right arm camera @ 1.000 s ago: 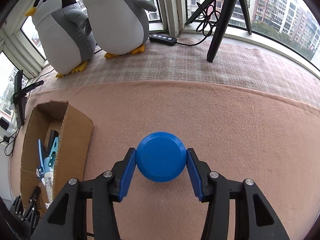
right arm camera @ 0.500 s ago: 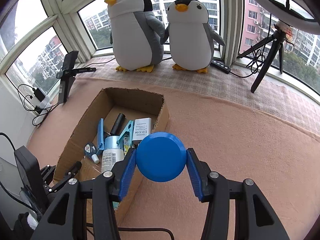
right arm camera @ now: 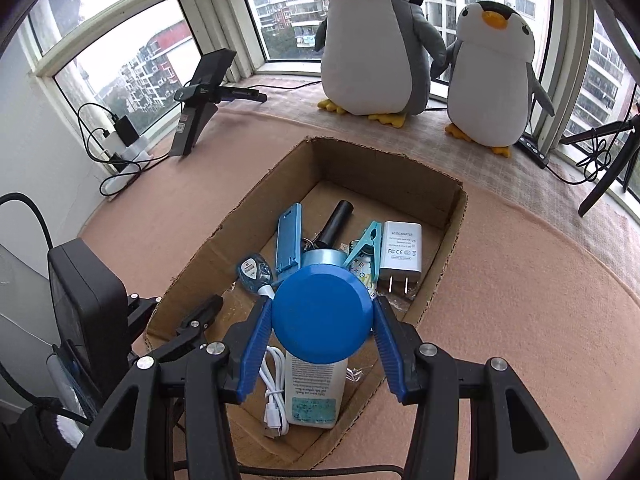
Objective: Organize rigid objects
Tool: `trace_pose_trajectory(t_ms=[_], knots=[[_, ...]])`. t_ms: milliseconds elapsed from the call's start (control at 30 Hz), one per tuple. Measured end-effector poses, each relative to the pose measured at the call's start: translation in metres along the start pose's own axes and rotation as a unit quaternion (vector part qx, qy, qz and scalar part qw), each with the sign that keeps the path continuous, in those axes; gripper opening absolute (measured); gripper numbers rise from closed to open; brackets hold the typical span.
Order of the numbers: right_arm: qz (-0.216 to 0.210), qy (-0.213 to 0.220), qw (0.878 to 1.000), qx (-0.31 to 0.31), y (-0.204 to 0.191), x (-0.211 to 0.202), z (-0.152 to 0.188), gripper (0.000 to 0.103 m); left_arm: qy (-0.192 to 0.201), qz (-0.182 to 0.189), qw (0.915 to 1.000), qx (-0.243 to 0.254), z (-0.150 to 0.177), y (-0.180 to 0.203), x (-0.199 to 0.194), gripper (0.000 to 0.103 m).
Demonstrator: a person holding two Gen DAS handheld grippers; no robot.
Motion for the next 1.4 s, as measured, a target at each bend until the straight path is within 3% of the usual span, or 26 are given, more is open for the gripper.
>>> trace_pose_trajectory(t_ms=[833,1400], knots=[[0.02,-0.02,0.999,-0.015,0.003,0.028,-0.01,0.047,-0.001,-0.001,1.0,-0.004,0.0,0.0,0.0,0.02],[0.035,-0.01,0.999,-0.014,0.01,0.015,-0.003,0.059,-0.003,0.0,1.0,-0.006,0.002,0.0,-0.001,0.02]])
Point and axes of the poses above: each gripper's, at about its wrist camera, not at the fingertips, and x roughly the way its jaws point, y to its right, z to its underside, the point moved 8 cm from there along x, roughly the way its jaws point, and after that the axes turned 1 degree about x, right-handed, at the moved point
